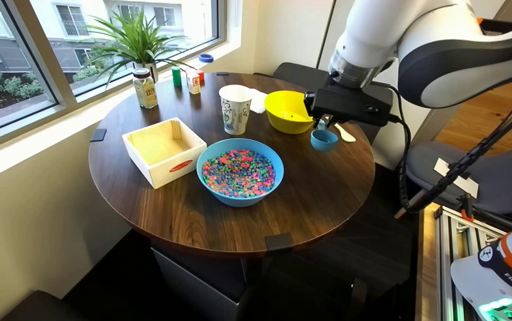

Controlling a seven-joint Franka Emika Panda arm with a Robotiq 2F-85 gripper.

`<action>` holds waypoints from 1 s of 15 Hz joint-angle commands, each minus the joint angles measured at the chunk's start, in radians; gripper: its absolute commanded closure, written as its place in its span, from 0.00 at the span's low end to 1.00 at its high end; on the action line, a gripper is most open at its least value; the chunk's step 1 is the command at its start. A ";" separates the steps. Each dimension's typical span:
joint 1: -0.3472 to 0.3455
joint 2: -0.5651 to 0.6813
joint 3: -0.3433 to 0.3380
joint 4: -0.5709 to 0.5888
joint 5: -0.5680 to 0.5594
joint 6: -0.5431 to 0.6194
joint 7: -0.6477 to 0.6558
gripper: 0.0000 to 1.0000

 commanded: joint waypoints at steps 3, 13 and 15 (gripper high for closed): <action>-0.036 0.007 0.034 -0.024 0.033 -0.063 -0.067 0.94; -0.057 0.070 0.038 -0.026 -0.016 -0.075 -0.111 0.94; -0.059 0.080 0.039 -0.017 -0.014 -0.086 -0.091 0.49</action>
